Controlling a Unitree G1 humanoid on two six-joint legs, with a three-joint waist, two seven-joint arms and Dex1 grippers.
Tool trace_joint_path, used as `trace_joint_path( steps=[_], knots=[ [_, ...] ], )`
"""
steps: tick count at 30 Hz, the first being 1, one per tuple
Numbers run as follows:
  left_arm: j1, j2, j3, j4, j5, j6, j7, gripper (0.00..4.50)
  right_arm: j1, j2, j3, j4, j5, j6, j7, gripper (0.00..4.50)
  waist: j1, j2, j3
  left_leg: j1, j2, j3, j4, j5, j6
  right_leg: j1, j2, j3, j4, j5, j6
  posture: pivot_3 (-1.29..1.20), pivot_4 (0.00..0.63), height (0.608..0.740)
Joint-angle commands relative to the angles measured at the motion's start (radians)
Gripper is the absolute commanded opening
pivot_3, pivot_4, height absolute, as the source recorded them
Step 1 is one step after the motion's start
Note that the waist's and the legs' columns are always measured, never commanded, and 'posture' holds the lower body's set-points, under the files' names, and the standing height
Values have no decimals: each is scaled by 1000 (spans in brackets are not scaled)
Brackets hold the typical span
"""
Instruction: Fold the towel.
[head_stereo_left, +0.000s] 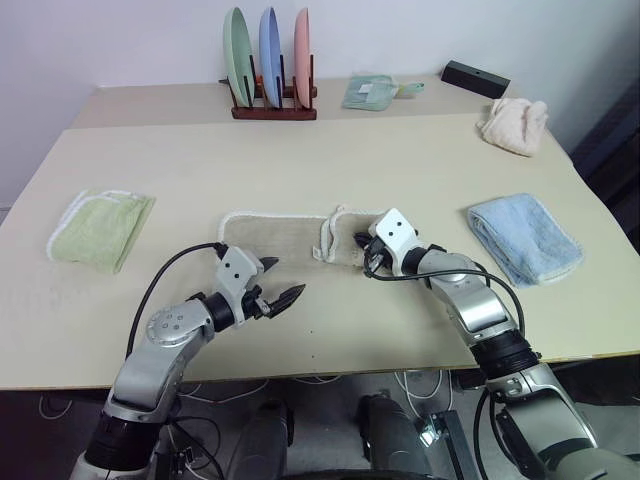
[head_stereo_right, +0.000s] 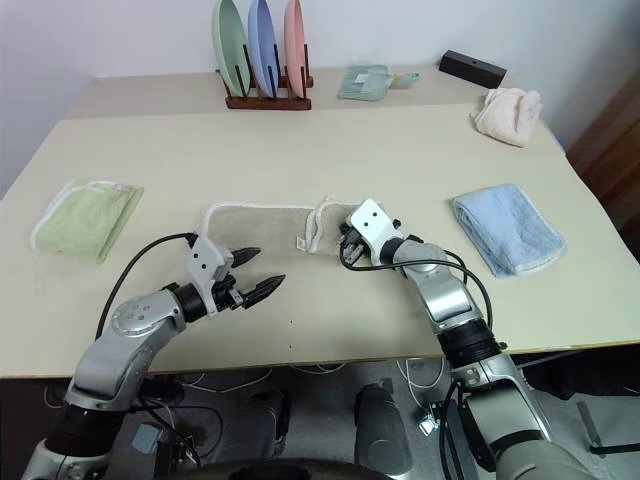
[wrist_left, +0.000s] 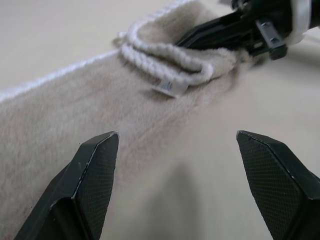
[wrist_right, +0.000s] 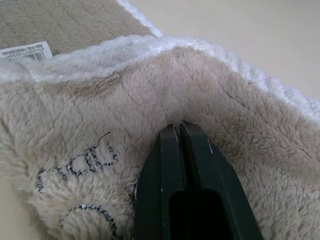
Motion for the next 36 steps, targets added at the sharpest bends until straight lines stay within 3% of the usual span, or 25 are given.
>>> trace_joint_path(
  steps=[1, 2, 5, 8, 14, 18, 24, 28, 34, 36],
  knots=[
    [46, -23, 82, -88, -85, 80, 52, 3878, -10, -14, -66, -122, 51, 22, 30, 892, 1, 0, 0, 0, 0, 0, 0, 0, 0, 0, 0, 0, 0, 0, 0, 0, 150, 740],
    [55, -29, 100, -99, -108, 104, 63, 3878, -14, -19, -74, -147, 58, 27, 40, 1281, 1, 0, 0, 0, 0, 0, 0, 0, 0, 0, 0, 0, 0, 0, 0, 0, 150, 740],
    [102, -81, 190, -156, -231, 221, 139, 4500, -32, -60, -81, -250, 65, 27, 92, 2831, 2, 0, 0, -1, 0, 0, 0, 0, 0, -1, 0, 0, 0, 0, 0, 0, 150, 740],
    [134, -154, 282, -200, -354, 371, 274, 4500, -45, -91, -71, -320, 70, 27, 137, 4418, 1, 0, 0, -1, 0, 0, 0, 0, 0, 0, 0, 0, 0, 0, 0, 0, 150, 740],
    [113, -308, 435, -187, -593, 620, 564, 4500, -48, -100, -29, -360, 51, -9, 190, 4473, 4, 0, 0, 0, 0, -1, 1, 0, 0, 1, 0, 0, 0, 0, 0, 0, 150, 740],
    [-4, -439, 567, -95, -739, 596, 811, 4500, -27, -104, 13, -366, 18, -49, 209, 4473, 10, -1, -1, 0, 0, -1, 2, 0, 0, 2, 0, -1, 0, 0, 0, 0, 150, 740],
    [-123, -463, 604, 28, -757, 508, 965, 4500, 4, -90, 45, -401, -7, -56, 203, 4473, 6, -2, -1, 1, 0, -1, 2, 0, -1, 3, 0, -1, 0, 0, -1, 0, 150, 740],
    [-175, -444, 577, 97, -735, 458, 965, 3223, 31, -84, 58, -430, -25, -50, 194, 4500, 7, -2, -2, 2, 0, -1, 1, 0, -1, 3, 0, -1, 0, 0, -1, 0, 150, 740],
    [-185, -411, 539, 113, -727, 425, 915, 21, 67, -94, 54, -468, -40, -30, 190, 4500, 9, -2, -1, 0, 0, -1, 1, 0, -1, 2, 0, -1, -2, 0, -1, 0, 150, 740],
    [-186, -394, 533, 99, -718, 398, 876, 21, 77, -102, 51, -475, -44, -29, 190, 4500, 9, -3, -1, 0, 0, -1, 1, 0, -1, 2, 0, -1, -3, 0, -1, 0, 150, 740]
  ],
)
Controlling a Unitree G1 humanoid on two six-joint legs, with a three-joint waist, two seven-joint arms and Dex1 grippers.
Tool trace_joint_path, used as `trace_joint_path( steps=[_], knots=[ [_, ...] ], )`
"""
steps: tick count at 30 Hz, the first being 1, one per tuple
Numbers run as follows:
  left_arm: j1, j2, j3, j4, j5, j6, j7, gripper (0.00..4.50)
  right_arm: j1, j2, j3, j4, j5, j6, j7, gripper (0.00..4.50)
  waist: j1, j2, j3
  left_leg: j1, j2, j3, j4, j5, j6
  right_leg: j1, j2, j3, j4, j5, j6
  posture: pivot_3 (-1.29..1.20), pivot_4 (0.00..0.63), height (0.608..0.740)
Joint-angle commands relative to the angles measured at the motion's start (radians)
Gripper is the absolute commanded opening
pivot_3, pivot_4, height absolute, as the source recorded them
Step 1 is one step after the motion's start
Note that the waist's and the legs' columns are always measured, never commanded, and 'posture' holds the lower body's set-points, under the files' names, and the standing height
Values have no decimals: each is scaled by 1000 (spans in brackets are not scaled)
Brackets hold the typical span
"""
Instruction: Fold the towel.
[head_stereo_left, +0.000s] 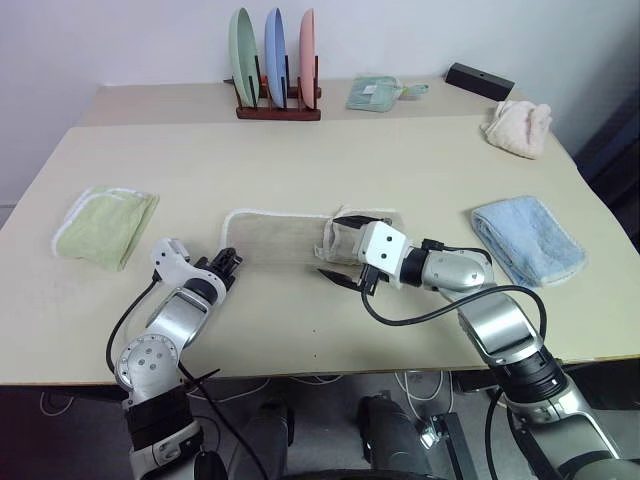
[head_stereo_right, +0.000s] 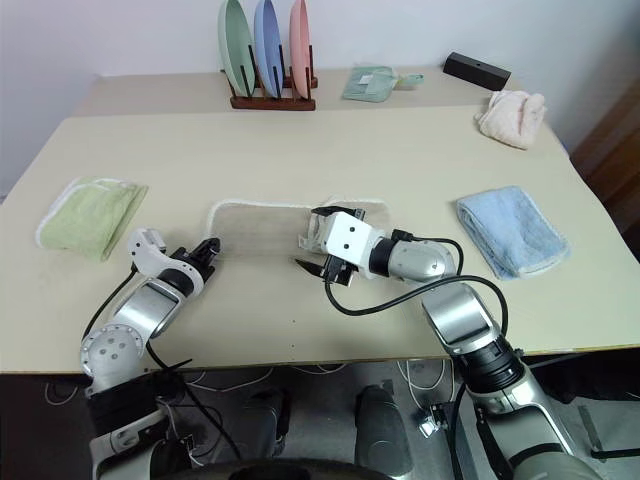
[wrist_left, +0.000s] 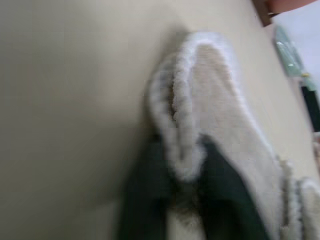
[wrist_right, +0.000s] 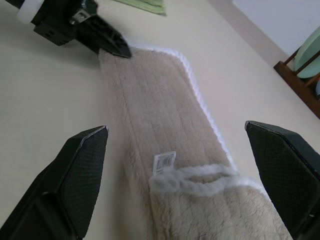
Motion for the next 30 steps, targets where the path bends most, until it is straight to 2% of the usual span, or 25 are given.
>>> trace_joint_path(
  steps=[1, 4, 8, 12, 14, 17, 23, 28, 30],
  knots=[
    [-5, 45, -10, -45, 16, -67, -86, 21, 10, -12, -15, -55, -9, -2, -4, 4500, 0, 0, 0, 0, 0, 0, 0, 0, 0, 0, 0, 0, 0, 0, 0, 0, 150, 740],
    [-15, 144, 2, -75, 34, -106, -188, 21, 17, -25, -26, -53, -13, 2, -2, 4500, -4, -1, 0, -1, 0, 0, 0, 0, 0, -1, 0, 0, 0, 0, 0, 0, 150, 740],
    [-40, 319, 48, -25, 59, -142, -306, 21, 24, -44, -36, -41, -11, -3, 1, 4500, -6, -1, 0, -1, 0, 0, -1, 0, 0, -2, 0, 0, 0, 0, -1, 0, 150, 740],
    [-63, 441, 10, -16, 93, -143, -413, 21, 26, -61, -38, -11, -37, 1, -9, 4500, 0, -1, 0, -1, 0, 0, -1, 0, 0, -1, 0, 0, -1, -1, -1, 0, 150, 740],
    [-95, 485, -52, -36, 105, -128, -486, 21, 24, -81, -44, 32, -66, -7, -19, 4500, 4, -1, 1, -1, 0, 0, -1, 0, 0, -1, 0, 0, -2, -1, -1, 0, 150, 740],
    [-143, 526, -210, -85, 156, -111, -592, 21, 21, -92, -74, 66, -56, -10, -23, 4500, 5, -2, 1, -2, -1, 0, 0, 0, 0, 0, 0, 0, -2, -2, -3, 0, 150, 740],
    [-201, 500, -542, -153, 322, -172, -774, 21, 6, -123, -104, 124, -91, -29, -40, 4500, -8, -1, 1, -1, 0, 0, -2, 0, 0, -1, 0, 1, -2, 0, 0, 0, 150, 740],
    [-198, 519, -707, -81, 503, -260, -885, 21, -3, -135, -137, 136, -92, -21, -60, 4500, -8, -1, 1, -1, 0, 1, -3, 0, 0, -2, 0, 1, -2, 0, 0, 0, 150, 740],
    [-202, 521, -738, -45, 559, -286, -908, 21, 5, -138, -142, 130, -93, -24, -57, 4500, -5, -1, 1, -1, 0, 1, -2, 0, 0, -2, 0, 1, -2, 0, 0, 0, 150, 740]
  ],
)
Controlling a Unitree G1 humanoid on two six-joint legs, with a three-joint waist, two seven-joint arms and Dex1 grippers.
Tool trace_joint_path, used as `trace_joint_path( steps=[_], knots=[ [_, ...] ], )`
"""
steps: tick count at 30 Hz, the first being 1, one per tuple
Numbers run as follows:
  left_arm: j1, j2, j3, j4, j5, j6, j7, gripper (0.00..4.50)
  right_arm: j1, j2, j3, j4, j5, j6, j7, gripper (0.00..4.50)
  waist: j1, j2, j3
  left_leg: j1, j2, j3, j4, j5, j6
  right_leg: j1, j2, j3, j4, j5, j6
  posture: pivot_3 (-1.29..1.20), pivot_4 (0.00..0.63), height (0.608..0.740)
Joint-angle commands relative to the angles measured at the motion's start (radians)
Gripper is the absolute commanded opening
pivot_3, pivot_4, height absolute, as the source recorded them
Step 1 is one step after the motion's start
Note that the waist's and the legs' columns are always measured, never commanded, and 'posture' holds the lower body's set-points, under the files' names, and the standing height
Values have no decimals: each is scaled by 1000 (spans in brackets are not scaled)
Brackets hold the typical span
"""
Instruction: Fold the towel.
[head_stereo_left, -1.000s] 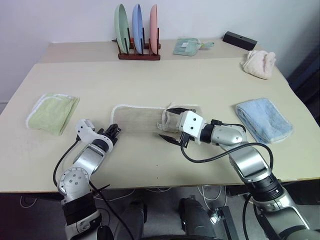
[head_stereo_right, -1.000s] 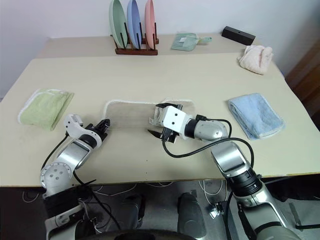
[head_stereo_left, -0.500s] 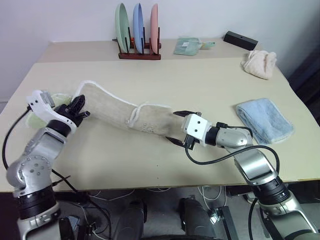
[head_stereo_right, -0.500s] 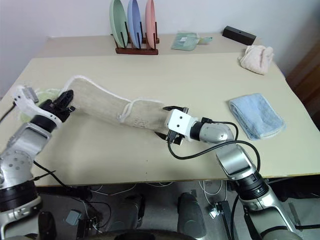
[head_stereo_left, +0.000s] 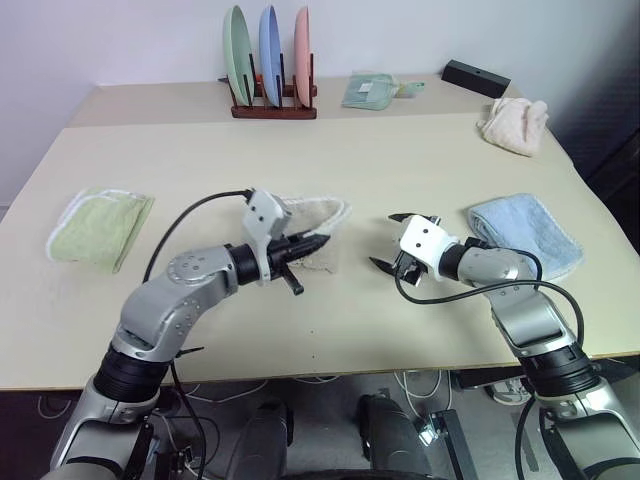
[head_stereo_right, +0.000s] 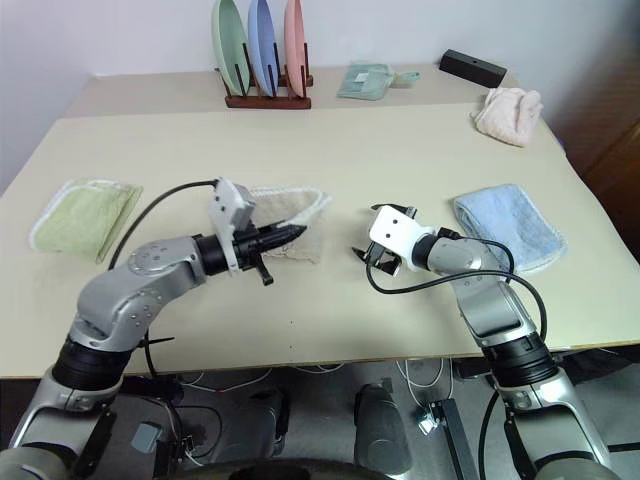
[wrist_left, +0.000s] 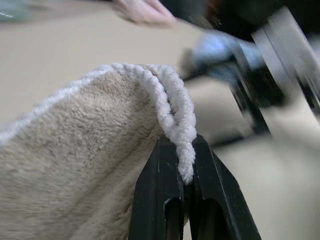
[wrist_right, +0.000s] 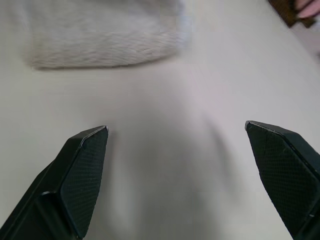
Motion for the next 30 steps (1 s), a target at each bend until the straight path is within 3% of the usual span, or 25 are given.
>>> trace_joint_path(
  steps=[1, 6, 9, 14, 16, 17, 19, 25, 26, 30],
  knots=[
    [-11, 3, -36, 47, 100, -62, -44, 21, -3, -18, -27, -38, -5, -15, -5, 4500, 3, 0, 0, 0, 0, 0, 0, 0, 0, 0, 0, 0, 0, 0, 0, 0, 150, 740],
    [-17, -31, -27, 87, 140, -64, -66, 21, 9, -14, -26, -50, -10, -12, -10, 4500, 5, 0, 0, -1, 0, 0, 1, 0, 0, 0, 0, 0, -1, 0, 0, 0, 150, 740],
    [-7, -54, 23, 80, 109, -38, -67, 950, 8, -12, -26, -51, -9, -14, -8, 4500, 5, 0, 0, -1, 0, 0, 1, 0, 0, 0, 0, 0, 0, 0, 0, 0, 150, 740],
    [33, -49, 144, 1, -4, 39, -89, 3510, 0, -12, -25, -49, -9, -19, -1, 4500, -1, 0, 0, -1, 0, 0, 0, 0, 0, 0, 0, 0, 0, 0, 1, 0, 150, 740],
    [49, -39, 235, -26, -79, 82, -86, 3510, -7, -7, -31, -55, 4, -16, 5, 4500, -1, 0, 0, 0, 0, 0, 0, 0, 0, 0, 0, 0, 0, 0, 1, 0, 150, 740],
    [53, -36, 281, -31, -109, 95, -78, 3545, -12, 0, -37, -61, 16, -8, 6, 4245, -1, 0, 0, -1, 0, 0, 0, 0, 0, 0, 0, 0, 0, 0, 1, 0, 150, 740],
    [48, -37, 369, -15, -151, 110, -42, 2870, -23, 17, -55, -83, 57, 30, 12, 3636, 0, 0, 0, 0, 0, 0, 1, 0, 0, 0, 0, 0, 0, 0, 1, 0, 150, 740],
    [32, -28, 401, 30, -85, 81, 18, 26, -110, 162, -81, -171, 198, 215, -31, 553, 1, 0, 0, 0, 0, -1, 1, 0, 0, 0, 0, 0, 1, 0, 1, 0, 150, 740],
    [28, -36, 386, 34, -75, 80, 25, 0, -129, 196, -73, -182, 212, 248, -46, 21, 1, 0, 0, 0, 0, -1, 1, 0, 0, 0, 0, 0, 1, 0, 1, 0, 150, 740],
    [14, -84, 322, 58, -26, 42, 26, 0, -185, 307, -30, -162, 216, 331, -109, 21, 6, 0, 0, 0, 0, -1, 1, 0, 0, 0, 0, 0, 1, 0, 1, 0, 150, 740]
  ],
)
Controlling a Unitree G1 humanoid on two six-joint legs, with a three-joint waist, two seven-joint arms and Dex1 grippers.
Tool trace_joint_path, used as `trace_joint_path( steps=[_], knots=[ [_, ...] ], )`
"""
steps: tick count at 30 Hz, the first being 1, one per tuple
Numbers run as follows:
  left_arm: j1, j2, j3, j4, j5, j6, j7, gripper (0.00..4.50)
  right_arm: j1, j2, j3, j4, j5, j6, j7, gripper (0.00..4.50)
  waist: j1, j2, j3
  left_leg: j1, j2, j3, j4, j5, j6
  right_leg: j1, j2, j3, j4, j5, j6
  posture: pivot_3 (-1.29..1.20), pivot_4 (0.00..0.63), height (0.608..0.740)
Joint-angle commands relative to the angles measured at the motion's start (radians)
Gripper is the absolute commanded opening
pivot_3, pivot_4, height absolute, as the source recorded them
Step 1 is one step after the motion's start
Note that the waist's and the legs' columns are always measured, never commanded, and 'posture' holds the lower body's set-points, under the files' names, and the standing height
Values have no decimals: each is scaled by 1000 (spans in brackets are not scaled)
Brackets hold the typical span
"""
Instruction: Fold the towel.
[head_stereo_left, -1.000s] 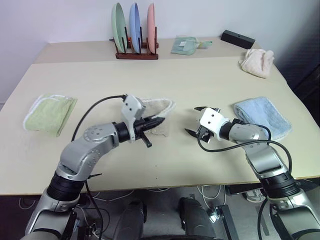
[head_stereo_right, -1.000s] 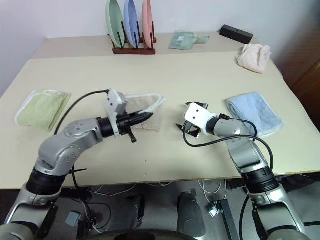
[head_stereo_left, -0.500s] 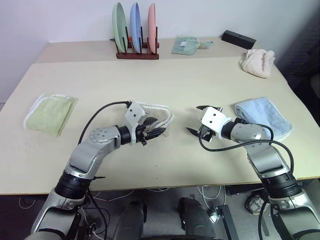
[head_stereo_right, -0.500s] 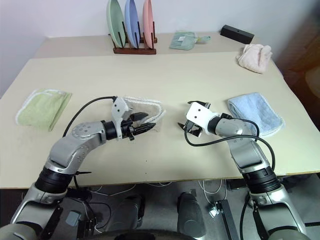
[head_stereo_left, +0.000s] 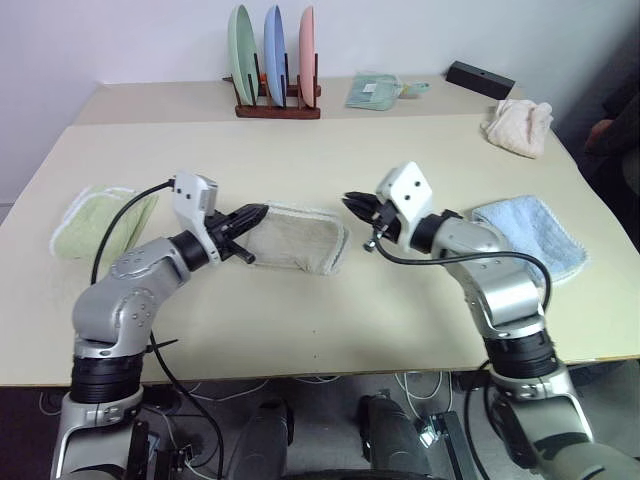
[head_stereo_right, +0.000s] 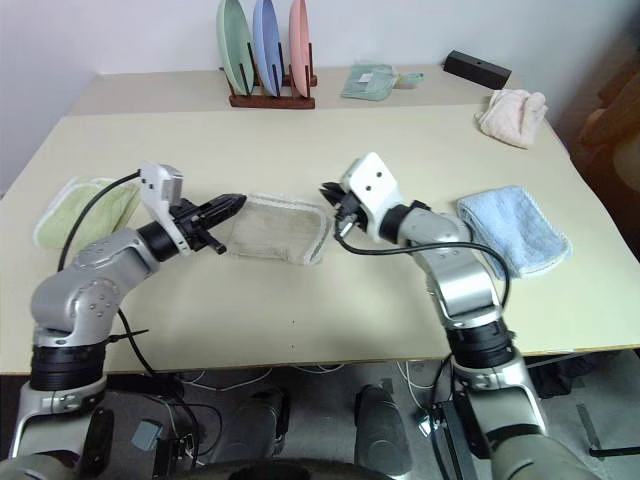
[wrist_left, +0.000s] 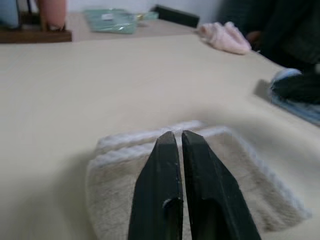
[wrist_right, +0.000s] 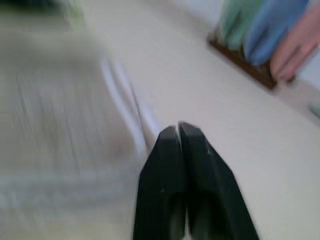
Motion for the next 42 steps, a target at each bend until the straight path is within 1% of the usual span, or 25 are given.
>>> trace_joint_path(
  steps=[1, 3, 6, 11, 16, 19, 21, 22, 25, 26, 29, 30, 32, 35, 38, 42],
  knots=[
    [-43, -39, -55, 47, 64, -58, 18, 0, -45, 70, 33, 18, 7, 43, -57, 21, 3, 0, 0, 0, 0, 0, 0, 0, 0, 0, 0, 0, 0, 0, 0, 0, 150, 740],
    [-75, -70, -99, 145, 137, -108, 42, 0, -57, 119, 71, 98, -13, 35, -85, 21, 1, 0, 0, 0, 0, 0, 0, 0, 0, 0, 0, 0, 0, 0, 0, 0, 150, 740],
    [-94, -97, -140, 271, 219, -184, 46, 0, -42, 152, 113, 216, -48, -7, -107, 21, -3, 0, -1, 1, 0, 0, 0, 0, 0, 0, 0, 0, 1, 0, 0, 0, 150, 740],
    [-85, -131, -169, 439, 307, -298, 43, 0, 9, 148, 148, 378, -95, -70, -122, 21, -4, 0, 0, 0, 0, 0, -2, 0, 0, -2, 0, 0, 1, 0, 0, 0, 150, 740],
    [-51, -172, -147, 474, 321, -343, 50, 0, 43, 130, 123, 378, -110, -99, -144, 21, -3, 1, -1, 2, 0, 0, -1, 0, 0, 0, 0, 0, 2, 0, 0, 0, 150, 740],
    [-38, -201, -86, 419, 264, -356, 54, 0, 45, 116, 90, 302, -74, -91, -123, 21, -2, 1, -1, 2, 0, 0, 0, 0, 0, 1, 0, 0, 2, 0, 0, 0, 150, 740],
    [-36, -207, -40, 368, 230, -361, 61, 0, 45, 99, 55, 225, -21, -48, -89, 512, -3, 1, -1, 2, 0, 0, 0, 0, 0, 1, 0, 0, 1, 0, 0, 0, 150, 740],
    [-36, -203, -25, 348, 219, -357, 64, 0, 46, 93, 41, 196, 3, -23, -77, 680, -3, 0, -1, 1, 0, 0, 0, 0, 0, 0, 0, 0, 2, 1, 0, 0, 150, 740],
    [-17, -154, 19, 260, 191, -334, 48, 0, 54, 66, -23, 84, 89, 100, -55, 2195, -7, 0, -1, 1, 0, 0, 0, 0, 0, -1, 0, 0, 2, 1, 1, 0, 150, 740],
    [0, -122, 18, 232, 198, -335, 25, 0, 57, 62, -49, 51, 120, 148, -56, 2654, -8, 0, -1, 1, 0, 0, -1, 0, 0, -1, 0, 0, 2, 1, 1, 0, 150, 740],
    [54, -42, -5, 172, 211, -330, -41, 0, 57, 76, -112, -1, 193, 291, -93, 4259, -9, 1, -1, 1, 0, 0, -2, 0, 0, -2, 1, 0, 3, 0, 0, 0, 150, 740],
    [79, -10, -18, 148, 214, -328, -74, 0, 55, 89, -133, -8, 218, 361, -115, 4454, -7, 1, -1, 1, 0, 0, -2, 0, 0, -2, 1, 0, 3, 0, 0, 0, 150, 740],
    [132, 53, -46, 94, 217, -329, -146, 0, 47, 129, -182, 5, 262, 486, -167, 4454, -7, 1, -1, 1, 0, 0, -2, 0, 0, -2, 0, 0, 2, 0, 0, 0, 150, 740],
    [194, 112, -72, 19, 188, -317, -232, 0, 23, 185, -215, 51, 292, 552, -217, 4454, -5, 1, -1, 0, 0, 0, -2, 0, 0, -2, 1, 0, 3, 0, 0, 0, 150, 740],
    [241, 141, -92, -57, 177, -310, -276, 0, -3, 227, -223, 119, 294, 558, -253, 4454, -4, 2, 0, 0, 0, 0, -2, 0, 0, -2, 0, 0, 2, -1, -2, 0, 150, 740],
    [257, 136, -95, -105, 169, -288, -267, 0, -33, 253, -189, 209, 277, 526, -270, 4454, -5, 2, 0, 0, 0, 0, -2, 0, 0, -2, 0, 0, 2, 0, -1, 0, 150, 740]
  ],
)
